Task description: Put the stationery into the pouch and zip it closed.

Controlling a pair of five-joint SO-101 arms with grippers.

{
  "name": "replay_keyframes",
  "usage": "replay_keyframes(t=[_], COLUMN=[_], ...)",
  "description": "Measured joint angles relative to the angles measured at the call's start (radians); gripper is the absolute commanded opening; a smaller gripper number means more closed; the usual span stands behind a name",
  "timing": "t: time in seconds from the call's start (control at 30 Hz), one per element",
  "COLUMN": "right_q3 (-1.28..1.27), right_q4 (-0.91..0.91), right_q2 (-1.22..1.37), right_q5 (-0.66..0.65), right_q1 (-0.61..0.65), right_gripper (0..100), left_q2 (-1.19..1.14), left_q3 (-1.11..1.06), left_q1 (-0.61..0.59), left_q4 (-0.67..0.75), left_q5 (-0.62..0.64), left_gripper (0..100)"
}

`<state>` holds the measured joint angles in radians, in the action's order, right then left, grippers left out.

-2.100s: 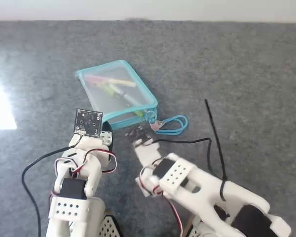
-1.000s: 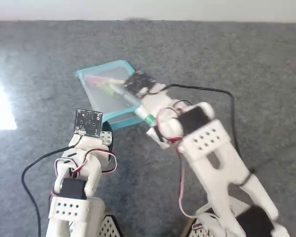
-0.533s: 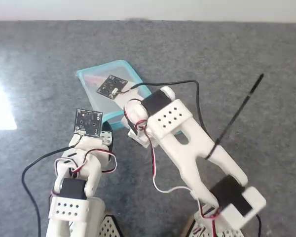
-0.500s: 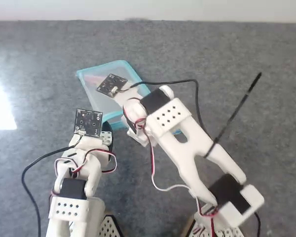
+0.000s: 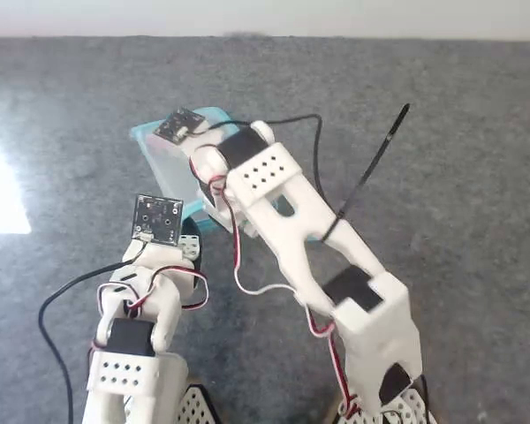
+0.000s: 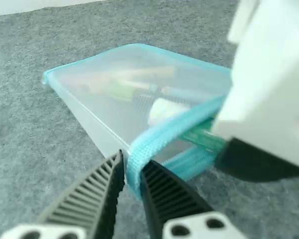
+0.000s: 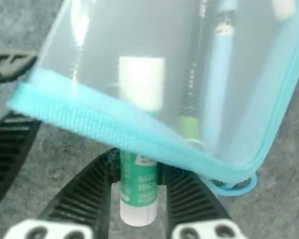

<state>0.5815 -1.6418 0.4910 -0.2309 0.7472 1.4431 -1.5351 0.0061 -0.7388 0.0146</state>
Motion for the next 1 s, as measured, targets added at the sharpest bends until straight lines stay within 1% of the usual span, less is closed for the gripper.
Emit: replay_keyframes(t=[0.13, 0.27, 0.37, 0.63, 0.7, 0.8, 0.9, 1.0], right_q3=[0.229, 0.431, 0.522, 0.549, 0.549, 0.549, 0.549, 0.517], right_q4=[-0.069, -0.109, -0.120, -0.120, -0.120, -0.120, -0.120, -0.120], right_q2=[0.121, 0.230, 0.269, 0.272, 0.270, 0.245, 0.206, 0.183], right_q5=[0.000, 0.002, 0.002, -0.029, -0.029, -0.029, -0.029, -0.048], right_q1=[-0.008, -0.017, -0.015, -0.014, -0.014, -0.012, 0.008, 0.035], right_gripper=[2.8, 11.4, 10.7, 11.0, 13.9, 21.7, 27.5, 29.2], left_q2=[0.000, 0.000, 0.000, 0.002, 0.002, 0.002, 0.008, 0.012], left_q3=[0.000, 0.000, 0.002, 0.003, 0.003, 0.003, 0.006, 0.012], left_q1=[-0.002, -0.003, -0.003, -0.003, -0.003, -0.003, -0.003, -0.011], left_q4=[0.000, 0.000, 0.002, 0.008, 0.008, 0.008, 0.008, 0.009], left_q5=[-0.005, -0.002, -0.006, -0.008, -0.008, -0.008, -0.008, -0.008], left_gripper=[1, 1, 1, 1, 1, 1, 1, 1])
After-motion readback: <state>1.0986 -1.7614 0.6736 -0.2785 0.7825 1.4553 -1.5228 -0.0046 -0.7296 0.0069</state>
